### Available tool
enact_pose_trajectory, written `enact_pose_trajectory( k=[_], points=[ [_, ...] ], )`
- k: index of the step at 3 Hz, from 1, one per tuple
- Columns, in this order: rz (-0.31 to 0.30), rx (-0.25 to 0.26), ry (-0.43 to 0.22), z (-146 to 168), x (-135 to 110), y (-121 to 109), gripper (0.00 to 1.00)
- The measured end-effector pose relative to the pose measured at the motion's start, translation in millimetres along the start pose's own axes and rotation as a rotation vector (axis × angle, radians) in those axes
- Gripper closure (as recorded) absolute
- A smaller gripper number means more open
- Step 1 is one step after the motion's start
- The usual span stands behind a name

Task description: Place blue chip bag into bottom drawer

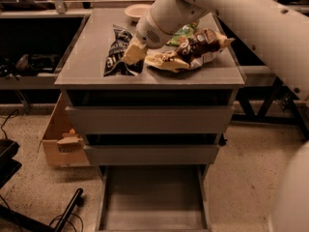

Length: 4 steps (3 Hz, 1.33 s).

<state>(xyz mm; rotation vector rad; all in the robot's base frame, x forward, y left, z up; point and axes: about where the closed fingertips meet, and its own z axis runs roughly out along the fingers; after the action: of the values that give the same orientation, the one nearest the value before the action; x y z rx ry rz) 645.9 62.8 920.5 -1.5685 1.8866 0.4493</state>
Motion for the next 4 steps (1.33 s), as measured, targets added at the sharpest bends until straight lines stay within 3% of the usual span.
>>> enact_pose_trajectory(
  k=[1, 2, 3, 4],
  points=[
    [-0.027, -0.082, 0.011, -14.8, 36.5, 36.4, 1.00],
    [-0.075, -0.209, -0.006, -10.2, 83.8, 74.7, 1.00],
    [-0.060, -0.278, -0.071, -0.9, 132.6, 108.9, 1.00],
    [0.016, -0.301, -0.154, 14.1, 195.6, 141.5, 1.00]
  ],
)
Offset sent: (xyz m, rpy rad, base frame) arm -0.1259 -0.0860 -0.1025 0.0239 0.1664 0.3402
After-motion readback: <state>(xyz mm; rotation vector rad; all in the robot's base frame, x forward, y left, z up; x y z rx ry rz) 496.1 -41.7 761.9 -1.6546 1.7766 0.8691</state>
